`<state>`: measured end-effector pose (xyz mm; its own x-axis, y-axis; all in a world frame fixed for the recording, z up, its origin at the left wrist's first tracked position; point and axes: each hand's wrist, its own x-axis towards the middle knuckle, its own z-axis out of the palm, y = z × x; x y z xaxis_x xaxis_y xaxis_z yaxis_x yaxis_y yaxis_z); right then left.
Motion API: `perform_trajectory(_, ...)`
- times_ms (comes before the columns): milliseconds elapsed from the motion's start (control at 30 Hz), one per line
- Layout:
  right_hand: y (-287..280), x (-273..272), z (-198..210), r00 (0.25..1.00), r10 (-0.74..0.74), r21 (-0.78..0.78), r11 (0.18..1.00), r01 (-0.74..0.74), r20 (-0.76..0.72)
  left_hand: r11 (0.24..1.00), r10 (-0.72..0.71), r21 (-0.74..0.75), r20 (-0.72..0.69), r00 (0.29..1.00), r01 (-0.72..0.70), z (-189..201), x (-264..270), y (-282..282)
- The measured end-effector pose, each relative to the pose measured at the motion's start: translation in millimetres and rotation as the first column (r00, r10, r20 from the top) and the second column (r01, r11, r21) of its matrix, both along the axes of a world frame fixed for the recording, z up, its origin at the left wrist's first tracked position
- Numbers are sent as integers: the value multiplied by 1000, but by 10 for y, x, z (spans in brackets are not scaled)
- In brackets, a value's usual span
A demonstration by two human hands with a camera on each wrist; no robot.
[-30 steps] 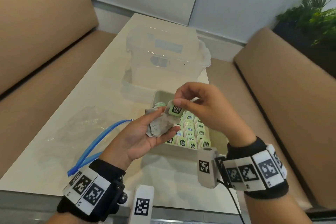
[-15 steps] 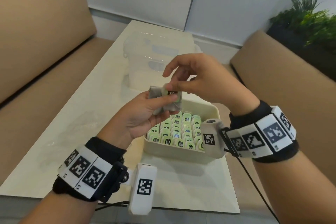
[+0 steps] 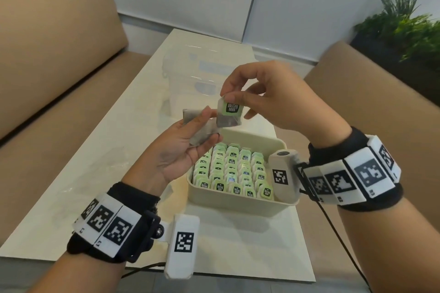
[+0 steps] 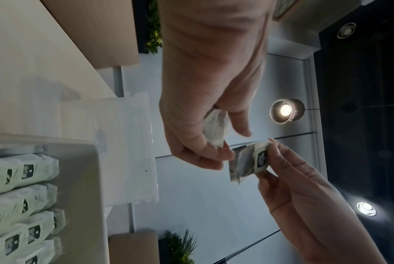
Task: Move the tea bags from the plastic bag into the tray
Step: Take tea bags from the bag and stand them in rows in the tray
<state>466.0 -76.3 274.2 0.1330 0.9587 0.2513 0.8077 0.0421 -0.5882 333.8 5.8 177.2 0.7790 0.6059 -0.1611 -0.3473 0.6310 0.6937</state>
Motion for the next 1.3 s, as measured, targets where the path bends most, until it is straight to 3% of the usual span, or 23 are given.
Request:
perform_trajectory(200,-21,5,48,999,26,1,1000,-26,-31,963,30,268,-47,998,-17,12,71,-86)
perform_trajectory(333,-6,34,69,999,27,8,1000,-26,-40,949,58,314,-51,997,-39,-1,90,-100)
perform_trajectory(533,23,58,70,996,48,4,999,-49,69,932,64,359,-39,997,-46,-30,92,-114)
perform_trajectory(700,57,75,82,992,59,-7,998,-58,110,949,47,315,-42,998,-32,-73,91,-111)
perform_trajectory(867,34,137,82,995,68,-60,996,-64,72,995,59,87,-47,997,-55,-219,10,-30)
perform_trajectory(967,-22,273,-32,992,61,-204,978,-37,112,991,133,-12,-59,989,-134,-381,-143,93)
perform_trajectory(1067,-72,442,-331,973,73,-438,898,32,219,984,174,-25,-66,982,-176,-525,-302,213)
perform_trajectory(1200,-110,683,-809,909,184,-676,726,130,373,973,228,-17,-109,967,-231,-660,-435,328)
perform_trajectory(1300,-110,821,-1094,900,255,-806,571,156,355,973,226,-8,-122,966,-229,-739,-476,375)
